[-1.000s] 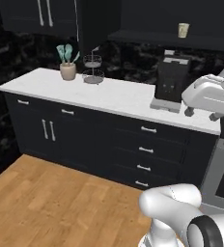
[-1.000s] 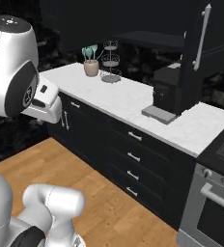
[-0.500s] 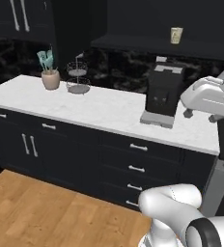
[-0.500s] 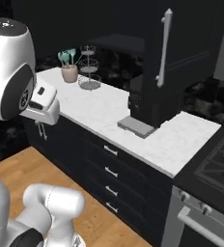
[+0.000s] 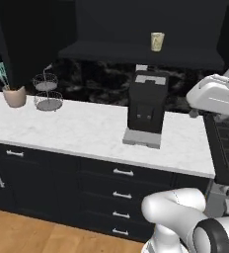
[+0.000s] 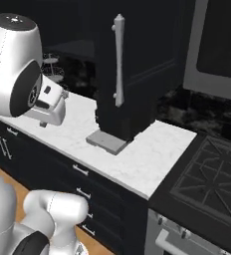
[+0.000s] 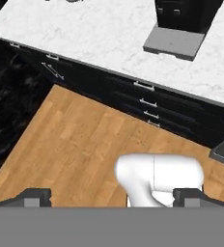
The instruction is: Gather all objects into one cabinet and sort the glasses and bowls to opposite sides.
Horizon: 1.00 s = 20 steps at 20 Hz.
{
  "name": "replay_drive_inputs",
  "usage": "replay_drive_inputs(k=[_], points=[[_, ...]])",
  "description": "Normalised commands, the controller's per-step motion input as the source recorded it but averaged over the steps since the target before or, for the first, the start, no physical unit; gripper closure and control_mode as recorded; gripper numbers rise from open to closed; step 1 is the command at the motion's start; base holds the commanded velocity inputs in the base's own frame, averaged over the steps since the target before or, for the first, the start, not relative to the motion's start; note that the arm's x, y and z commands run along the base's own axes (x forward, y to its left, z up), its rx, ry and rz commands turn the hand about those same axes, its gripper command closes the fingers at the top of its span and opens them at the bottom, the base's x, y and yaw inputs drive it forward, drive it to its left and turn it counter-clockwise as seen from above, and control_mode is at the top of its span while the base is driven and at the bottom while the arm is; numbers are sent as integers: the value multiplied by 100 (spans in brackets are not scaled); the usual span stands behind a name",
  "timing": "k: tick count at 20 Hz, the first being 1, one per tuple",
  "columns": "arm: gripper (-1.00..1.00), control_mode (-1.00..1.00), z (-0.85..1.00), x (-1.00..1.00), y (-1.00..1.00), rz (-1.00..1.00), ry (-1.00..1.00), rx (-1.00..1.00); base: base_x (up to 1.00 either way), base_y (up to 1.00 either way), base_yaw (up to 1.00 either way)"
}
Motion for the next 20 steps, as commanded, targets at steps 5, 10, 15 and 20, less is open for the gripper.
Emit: replay_drive_inputs(k=[5, 10, 15, 20], points=[[-100, 100, 0, 0, 0, 0, 0, 0, 28, 48, -49], [-100, 100, 0, 0, 0, 0, 0, 0, 45, 32, -46], [-100, 100, 0, 0, 0, 0, 0, 0, 59, 23, -39], [-100, 100, 0, 0, 0, 0, 0, 0, 43, 38, -30]])
